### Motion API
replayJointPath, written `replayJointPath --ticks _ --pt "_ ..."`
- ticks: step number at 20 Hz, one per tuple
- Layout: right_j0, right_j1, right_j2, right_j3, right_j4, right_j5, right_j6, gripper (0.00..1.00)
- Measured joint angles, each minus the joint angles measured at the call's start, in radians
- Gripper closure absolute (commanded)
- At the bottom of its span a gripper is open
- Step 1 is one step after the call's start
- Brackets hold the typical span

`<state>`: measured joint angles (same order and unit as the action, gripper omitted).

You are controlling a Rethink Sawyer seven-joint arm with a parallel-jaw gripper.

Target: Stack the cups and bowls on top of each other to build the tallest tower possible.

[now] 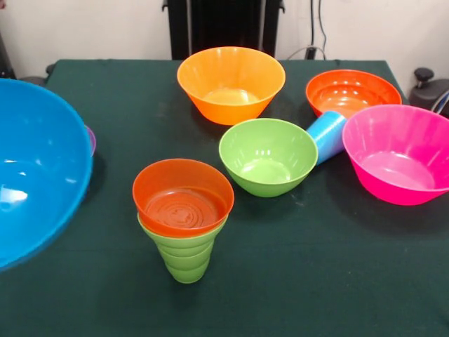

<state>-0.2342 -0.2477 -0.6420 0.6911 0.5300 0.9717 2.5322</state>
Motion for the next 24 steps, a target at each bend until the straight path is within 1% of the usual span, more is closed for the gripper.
replayJointPath --ticks 13,14,18,20,24 --pt "0.08 -0.004 -0.001 0.004 0.0 0.0 0.006 1.0" --pt "0.095 -0.011 -0.001 0.014 0.0 0.0 0.006 1.0" --pt "0.118 -0.026 -0.001 0.044 0.0 0.0 0.006 1.0" --pt "0.143 -0.047 -0.001 0.092 0.0 0.0 0.006 1.0" --pt "0.169 -0.079 0.0 0.163 0.0 -0.005 0.006 1.0"
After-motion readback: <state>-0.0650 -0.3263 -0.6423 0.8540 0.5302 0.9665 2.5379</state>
